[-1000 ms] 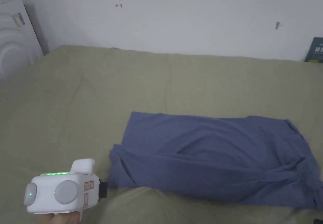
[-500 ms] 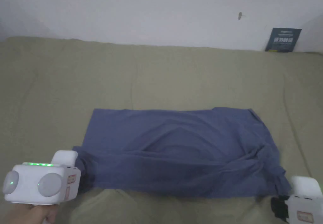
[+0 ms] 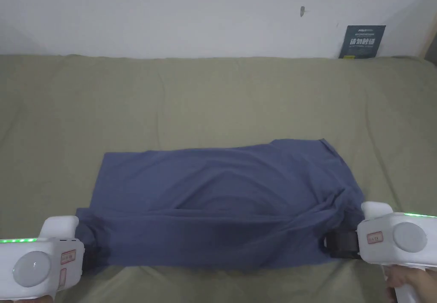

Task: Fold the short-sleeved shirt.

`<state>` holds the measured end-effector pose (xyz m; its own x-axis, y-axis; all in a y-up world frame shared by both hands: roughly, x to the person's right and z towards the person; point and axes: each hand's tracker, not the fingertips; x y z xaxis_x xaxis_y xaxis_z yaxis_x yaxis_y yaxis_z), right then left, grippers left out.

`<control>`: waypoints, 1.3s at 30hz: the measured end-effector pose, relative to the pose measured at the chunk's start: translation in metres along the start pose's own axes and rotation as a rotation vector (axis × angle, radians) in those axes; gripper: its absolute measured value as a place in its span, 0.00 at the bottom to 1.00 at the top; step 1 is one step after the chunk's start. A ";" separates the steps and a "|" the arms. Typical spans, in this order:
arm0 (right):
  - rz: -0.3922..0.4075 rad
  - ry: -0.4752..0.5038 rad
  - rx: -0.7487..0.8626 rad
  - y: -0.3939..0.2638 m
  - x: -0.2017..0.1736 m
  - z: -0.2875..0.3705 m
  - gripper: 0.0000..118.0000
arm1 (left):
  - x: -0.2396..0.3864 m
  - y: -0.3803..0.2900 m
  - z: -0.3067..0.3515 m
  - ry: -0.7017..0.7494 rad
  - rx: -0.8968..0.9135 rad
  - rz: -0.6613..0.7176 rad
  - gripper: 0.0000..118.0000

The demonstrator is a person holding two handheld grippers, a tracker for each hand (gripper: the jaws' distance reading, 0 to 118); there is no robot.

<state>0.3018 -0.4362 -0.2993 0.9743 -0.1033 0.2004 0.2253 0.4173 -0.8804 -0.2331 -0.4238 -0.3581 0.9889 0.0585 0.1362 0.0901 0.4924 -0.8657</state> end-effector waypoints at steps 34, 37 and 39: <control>-0.059 0.087 -0.003 -0.153 0.032 0.099 0.16 | -0.010 -0.120 0.084 -0.007 -0.045 0.064 0.05; -0.082 -0.003 -0.009 -0.151 0.032 0.102 0.89 | -0.016 -0.117 0.086 -0.064 -0.033 0.119 0.67; -0.021 -0.042 0.025 -0.150 0.033 0.115 1.00 | -0.019 -0.116 0.090 -0.032 -0.023 0.104 0.96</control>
<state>0.3009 -0.3988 -0.1110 0.9686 -0.0745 0.2371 0.2454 0.4379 -0.8649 -0.2727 -0.4041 -0.2173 0.9889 0.1360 0.0604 -0.0095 0.4623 -0.8867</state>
